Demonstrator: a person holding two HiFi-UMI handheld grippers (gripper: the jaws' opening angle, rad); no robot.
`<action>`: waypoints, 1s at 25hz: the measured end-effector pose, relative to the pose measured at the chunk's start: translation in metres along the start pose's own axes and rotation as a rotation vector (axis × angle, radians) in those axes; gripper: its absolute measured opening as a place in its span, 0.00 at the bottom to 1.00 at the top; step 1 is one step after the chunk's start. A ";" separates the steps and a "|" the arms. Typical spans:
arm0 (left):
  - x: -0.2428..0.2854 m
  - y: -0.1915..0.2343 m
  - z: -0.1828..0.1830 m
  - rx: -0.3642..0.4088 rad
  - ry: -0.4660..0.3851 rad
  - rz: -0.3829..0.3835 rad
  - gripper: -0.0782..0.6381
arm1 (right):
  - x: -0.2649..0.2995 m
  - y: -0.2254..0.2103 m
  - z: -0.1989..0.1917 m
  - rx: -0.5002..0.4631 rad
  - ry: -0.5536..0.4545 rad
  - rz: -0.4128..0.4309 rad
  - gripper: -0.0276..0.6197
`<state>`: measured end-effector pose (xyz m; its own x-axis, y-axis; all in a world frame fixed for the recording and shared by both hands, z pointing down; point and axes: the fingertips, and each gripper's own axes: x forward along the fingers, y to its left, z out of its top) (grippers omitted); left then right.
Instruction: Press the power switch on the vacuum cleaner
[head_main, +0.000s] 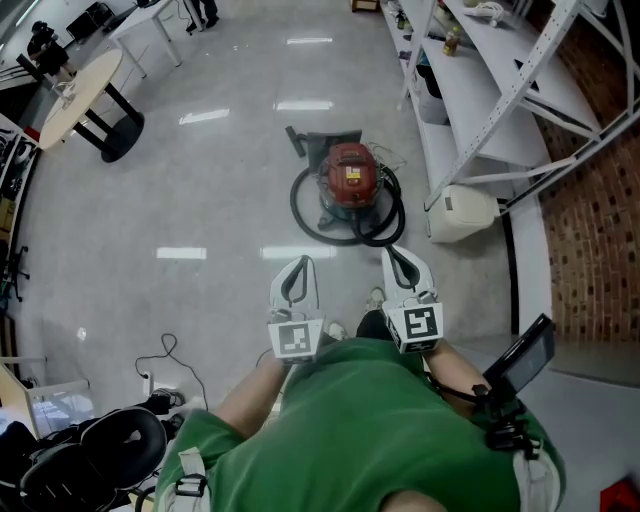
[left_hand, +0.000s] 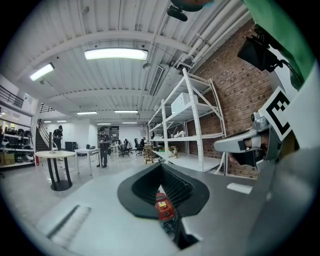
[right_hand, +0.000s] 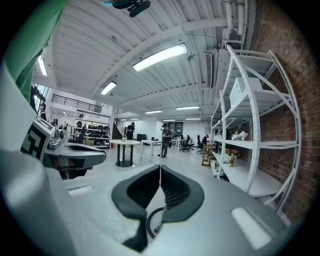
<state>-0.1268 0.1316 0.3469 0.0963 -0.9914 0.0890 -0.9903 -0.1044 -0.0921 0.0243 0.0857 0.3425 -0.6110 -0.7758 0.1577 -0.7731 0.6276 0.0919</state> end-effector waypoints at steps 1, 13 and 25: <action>0.001 0.002 0.000 -0.001 0.000 0.002 0.12 | 0.002 0.000 0.000 -0.002 0.003 0.002 0.05; 0.059 0.020 -0.003 0.007 0.027 0.032 0.12 | 0.066 -0.031 -0.005 0.011 0.010 0.040 0.05; 0.161 0.038 -0.002 0.019 0.073 0.028 0.12 | 0.156 -0.093 -0.012 0.057 0.036 0.030 0.05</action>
<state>-0.1493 -0.0318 0.3595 0.0603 -0.9856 0.1579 -0.9903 -0.0790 -0.1147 0.0027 -0.0932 0.3702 -0.6285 -0.7531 0.1946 -0.7635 0.6451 0.0303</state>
